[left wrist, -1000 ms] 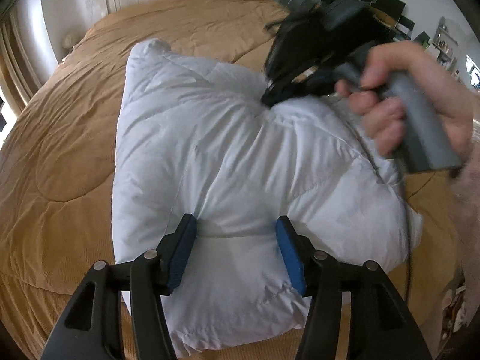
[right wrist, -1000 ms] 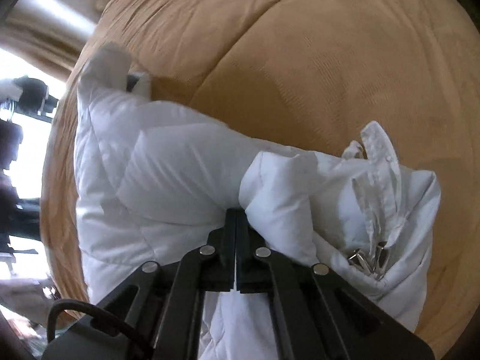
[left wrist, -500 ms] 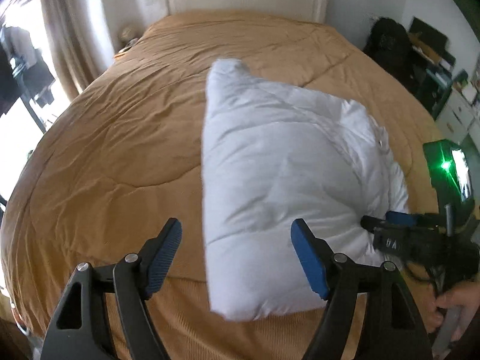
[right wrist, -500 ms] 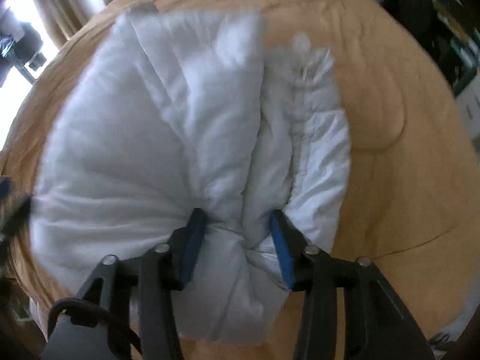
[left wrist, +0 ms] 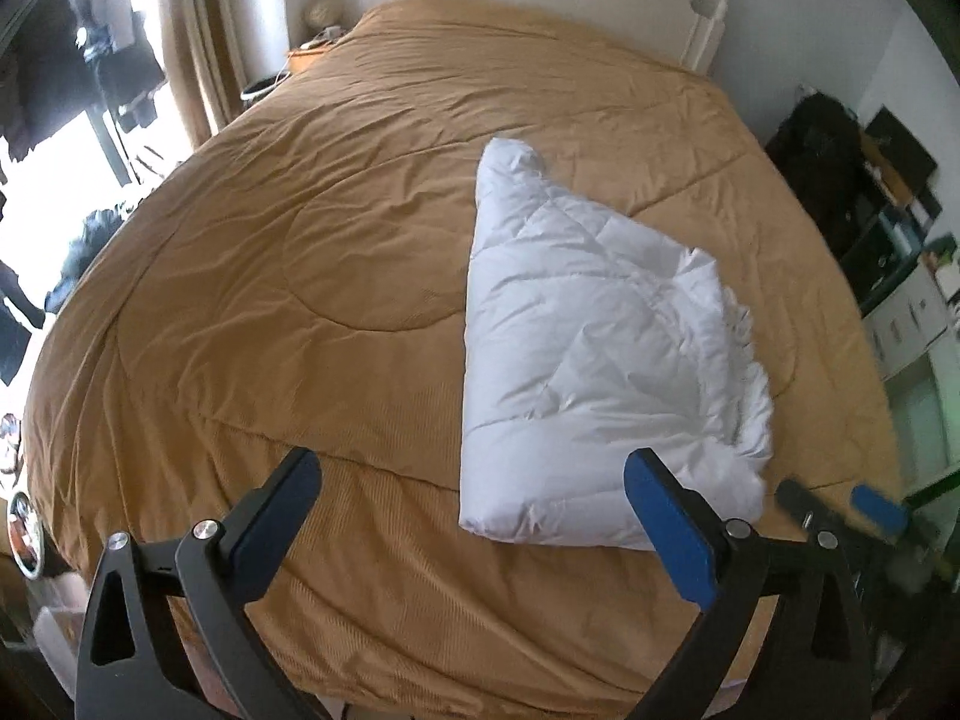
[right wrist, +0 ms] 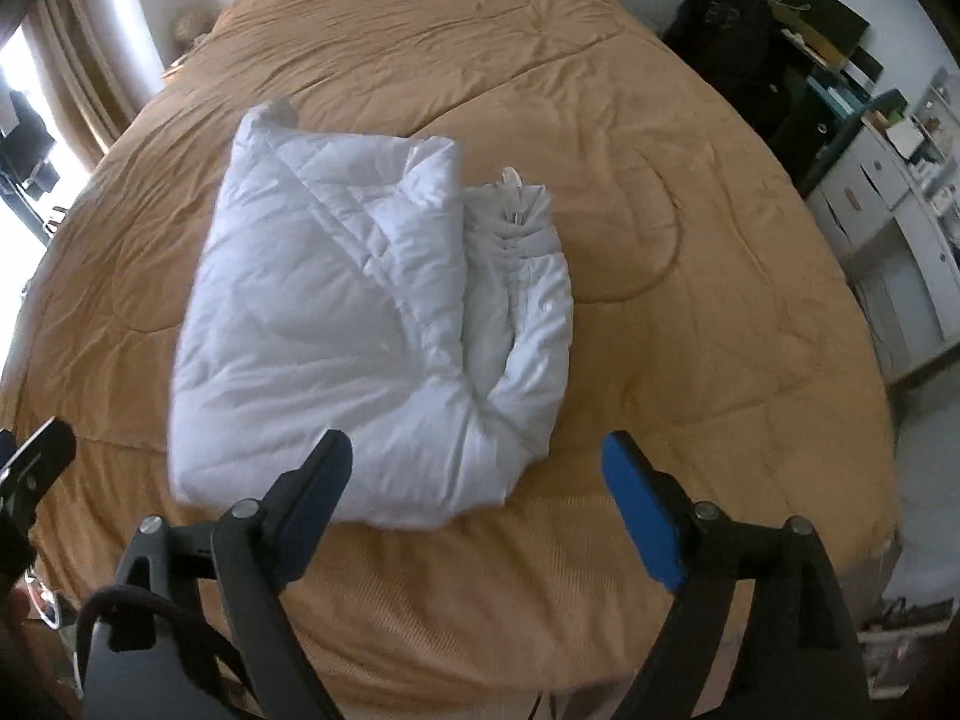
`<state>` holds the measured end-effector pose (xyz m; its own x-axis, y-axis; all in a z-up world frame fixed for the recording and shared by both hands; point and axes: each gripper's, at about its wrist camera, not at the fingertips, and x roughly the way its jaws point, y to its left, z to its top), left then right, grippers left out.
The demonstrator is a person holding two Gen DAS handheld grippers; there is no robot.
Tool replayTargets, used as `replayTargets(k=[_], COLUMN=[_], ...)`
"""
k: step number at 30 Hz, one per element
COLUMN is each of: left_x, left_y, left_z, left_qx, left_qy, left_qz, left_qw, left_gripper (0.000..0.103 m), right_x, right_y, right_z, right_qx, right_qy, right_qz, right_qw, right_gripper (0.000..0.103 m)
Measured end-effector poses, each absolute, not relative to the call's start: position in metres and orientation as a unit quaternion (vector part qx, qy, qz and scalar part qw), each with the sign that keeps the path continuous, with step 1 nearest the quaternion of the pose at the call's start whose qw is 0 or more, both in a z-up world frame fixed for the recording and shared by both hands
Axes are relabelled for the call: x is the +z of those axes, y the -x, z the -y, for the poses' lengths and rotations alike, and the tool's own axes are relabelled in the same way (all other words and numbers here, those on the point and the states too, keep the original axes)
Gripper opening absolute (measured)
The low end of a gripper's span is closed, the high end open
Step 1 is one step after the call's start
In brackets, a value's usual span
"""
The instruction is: Fold large clothes
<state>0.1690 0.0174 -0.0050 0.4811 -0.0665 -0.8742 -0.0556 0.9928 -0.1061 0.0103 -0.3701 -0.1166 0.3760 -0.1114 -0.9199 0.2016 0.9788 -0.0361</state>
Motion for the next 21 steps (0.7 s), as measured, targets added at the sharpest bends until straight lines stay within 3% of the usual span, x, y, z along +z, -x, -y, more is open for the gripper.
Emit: replayTargets(k=[3, 21], left_x=[0.011, 0.032], left_y=[-0.164, -0.1], left_z=[-0.025, -0.023], left_qx=[0.0, 0.021], left_qy=[0.061, 0.035], left_qz=[-0.511, -0.507], left_qw=[0.858, 0.861], left_gripper=[0.101, 0.102], right_x=[-0.1, -0.044], right_y=[0.005, 0.076], right_z=[0.359, 0.344], right_qx=[-0.077, -0.053], right_qy=[-0.053, -0.049], right_qz=[-0.556, -0.512], right_qw=[0.826, 0.856], right_gripper=[0.1, 0.102])
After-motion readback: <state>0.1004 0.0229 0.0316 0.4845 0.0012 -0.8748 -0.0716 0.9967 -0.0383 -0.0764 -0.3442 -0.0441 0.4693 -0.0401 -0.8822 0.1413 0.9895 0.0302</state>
